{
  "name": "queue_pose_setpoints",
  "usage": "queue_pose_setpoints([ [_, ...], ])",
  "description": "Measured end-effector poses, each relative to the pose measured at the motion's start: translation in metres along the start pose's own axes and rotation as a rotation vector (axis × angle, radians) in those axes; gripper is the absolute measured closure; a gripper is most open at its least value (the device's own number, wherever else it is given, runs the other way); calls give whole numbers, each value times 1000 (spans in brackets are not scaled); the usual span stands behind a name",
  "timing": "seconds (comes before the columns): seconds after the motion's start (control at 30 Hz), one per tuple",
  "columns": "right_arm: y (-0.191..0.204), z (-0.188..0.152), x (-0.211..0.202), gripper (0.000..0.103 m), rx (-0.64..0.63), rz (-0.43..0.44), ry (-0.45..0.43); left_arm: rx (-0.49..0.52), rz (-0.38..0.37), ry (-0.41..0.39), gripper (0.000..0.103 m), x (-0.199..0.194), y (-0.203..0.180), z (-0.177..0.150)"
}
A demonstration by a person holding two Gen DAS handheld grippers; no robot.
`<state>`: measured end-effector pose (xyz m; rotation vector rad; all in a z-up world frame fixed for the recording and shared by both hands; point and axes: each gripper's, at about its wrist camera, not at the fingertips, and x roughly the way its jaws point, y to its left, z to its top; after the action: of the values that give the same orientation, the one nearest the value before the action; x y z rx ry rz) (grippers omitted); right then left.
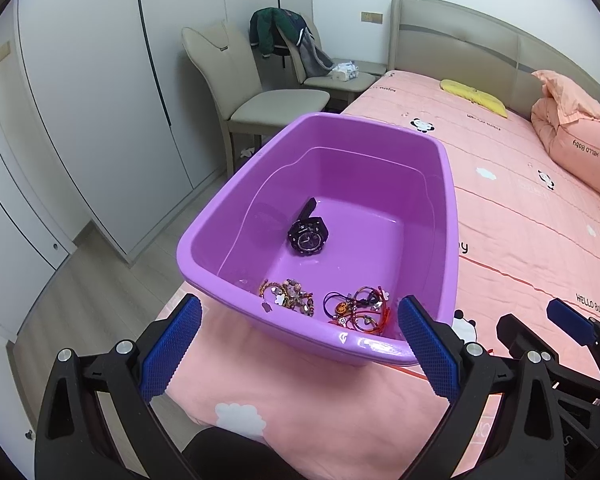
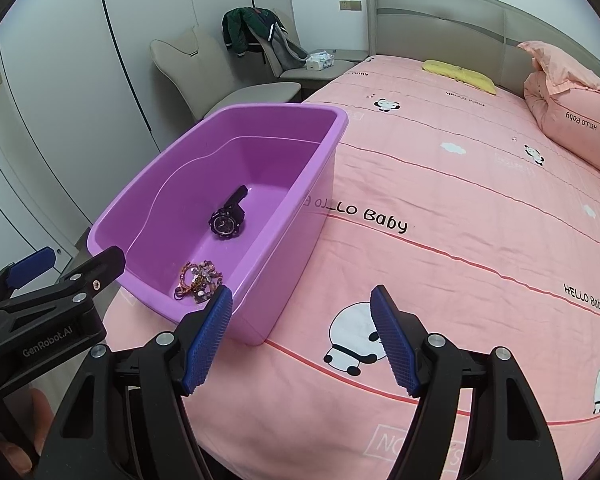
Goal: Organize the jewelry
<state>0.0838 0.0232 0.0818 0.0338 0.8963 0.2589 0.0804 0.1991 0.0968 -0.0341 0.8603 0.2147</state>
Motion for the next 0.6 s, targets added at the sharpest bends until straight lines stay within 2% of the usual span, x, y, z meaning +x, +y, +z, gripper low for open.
queue_pose_setpoints([
  [0.27,0,-2,1,35,-3,2,1,-14,-31,16,6,7,4,0],
  [0.6,1,-3,2,35,-3,6,2,-31,22,7,6,6,7,1],
])
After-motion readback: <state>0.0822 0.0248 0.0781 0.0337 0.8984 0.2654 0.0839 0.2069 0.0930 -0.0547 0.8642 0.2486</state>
